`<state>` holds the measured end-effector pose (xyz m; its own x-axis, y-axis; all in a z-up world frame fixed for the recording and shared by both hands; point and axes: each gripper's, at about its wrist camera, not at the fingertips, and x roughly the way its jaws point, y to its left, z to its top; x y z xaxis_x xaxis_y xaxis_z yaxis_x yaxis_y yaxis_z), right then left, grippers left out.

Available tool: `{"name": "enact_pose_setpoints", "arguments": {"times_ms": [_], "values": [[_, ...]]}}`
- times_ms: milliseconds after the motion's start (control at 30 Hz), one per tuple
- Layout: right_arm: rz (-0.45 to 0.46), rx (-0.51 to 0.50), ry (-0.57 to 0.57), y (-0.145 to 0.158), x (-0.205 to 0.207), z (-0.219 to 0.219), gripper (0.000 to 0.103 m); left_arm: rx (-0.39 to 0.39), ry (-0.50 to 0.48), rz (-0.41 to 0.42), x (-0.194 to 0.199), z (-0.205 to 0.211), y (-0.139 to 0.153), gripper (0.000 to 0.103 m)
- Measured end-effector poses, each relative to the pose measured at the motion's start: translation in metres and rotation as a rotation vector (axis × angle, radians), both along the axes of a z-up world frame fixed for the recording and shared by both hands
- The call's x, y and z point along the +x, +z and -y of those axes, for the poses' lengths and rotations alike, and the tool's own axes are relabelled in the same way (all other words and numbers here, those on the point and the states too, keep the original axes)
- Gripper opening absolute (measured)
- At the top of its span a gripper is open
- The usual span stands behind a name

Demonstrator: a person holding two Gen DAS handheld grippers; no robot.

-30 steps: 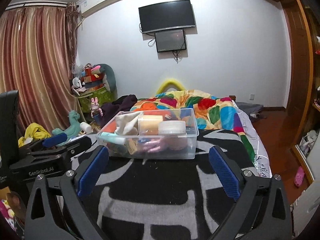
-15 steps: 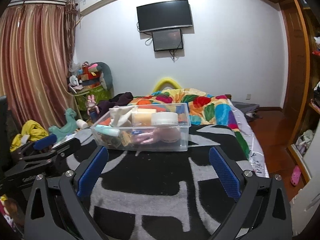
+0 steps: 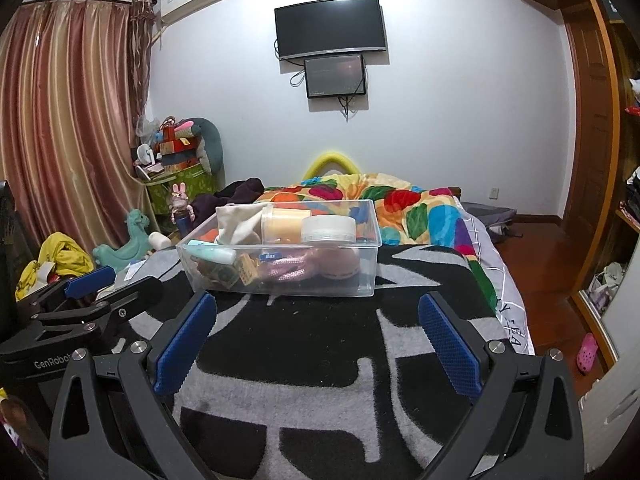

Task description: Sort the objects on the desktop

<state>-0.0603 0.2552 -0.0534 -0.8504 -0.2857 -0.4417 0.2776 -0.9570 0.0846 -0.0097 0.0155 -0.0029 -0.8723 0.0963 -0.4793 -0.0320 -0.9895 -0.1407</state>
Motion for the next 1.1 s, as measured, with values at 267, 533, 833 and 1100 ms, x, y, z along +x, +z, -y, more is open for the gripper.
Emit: {"name": "enact_pose_setpoints", "arguments": {"times_ms": [267, 533, 833, 1100], "values": [[0.014, 0.005, -0.012, -0.005, -0.002, -0.002, 0.101, -0.019, -0.026, -0.003, 0.001, -0.01, -0.001, 0.097], [0.019, 0.016, -0.008, -0.007, -0.002, -0.001, 0.101, -0.03, -0.001, -0.031, 0.002, -0.01, 0.0, 0.097], [0.029, 0.005, -0.006, -0.008, -0.003, -0.002, 0.101, -0.026, 0.003, -0.023, 0.001, -0.008, -0.001, 0.097], [0.041, 0.001, -0.006, -0.01, -0.004, 0.0, 0.101, -0.055, 0.008, -0.06, 0.005, -0.011, -0.001, 0.1]]}}
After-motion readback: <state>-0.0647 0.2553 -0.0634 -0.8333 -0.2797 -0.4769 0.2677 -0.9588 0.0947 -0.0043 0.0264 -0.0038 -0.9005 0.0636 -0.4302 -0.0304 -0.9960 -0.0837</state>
